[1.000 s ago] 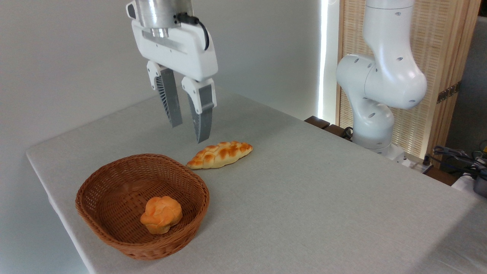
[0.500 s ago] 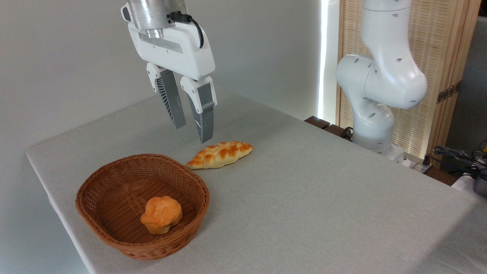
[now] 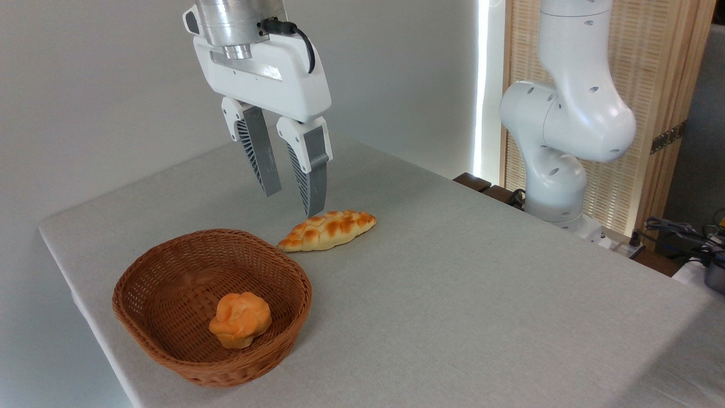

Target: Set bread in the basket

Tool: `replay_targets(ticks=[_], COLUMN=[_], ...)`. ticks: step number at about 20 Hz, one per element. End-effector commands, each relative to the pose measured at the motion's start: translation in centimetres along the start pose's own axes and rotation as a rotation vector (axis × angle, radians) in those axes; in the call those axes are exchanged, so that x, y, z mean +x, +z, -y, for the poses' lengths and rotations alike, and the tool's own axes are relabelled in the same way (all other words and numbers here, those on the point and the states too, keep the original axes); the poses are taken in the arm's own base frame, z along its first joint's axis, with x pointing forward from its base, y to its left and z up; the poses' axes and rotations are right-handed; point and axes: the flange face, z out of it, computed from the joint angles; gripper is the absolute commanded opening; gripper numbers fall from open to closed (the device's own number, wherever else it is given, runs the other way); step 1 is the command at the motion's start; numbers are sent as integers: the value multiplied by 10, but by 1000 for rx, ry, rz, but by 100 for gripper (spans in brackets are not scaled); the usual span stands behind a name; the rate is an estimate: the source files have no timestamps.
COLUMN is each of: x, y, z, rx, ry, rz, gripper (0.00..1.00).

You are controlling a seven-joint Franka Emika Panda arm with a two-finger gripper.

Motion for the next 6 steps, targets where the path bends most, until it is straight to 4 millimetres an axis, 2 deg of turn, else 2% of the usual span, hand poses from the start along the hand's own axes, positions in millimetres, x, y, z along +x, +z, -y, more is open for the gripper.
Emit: replay_targets(ticks=[1,6], x=[1,2], y=[-5,-3], z=[2,3], rx=[0,-1], ry=[2,2], rz=[-1,2], gripper=[100,100])
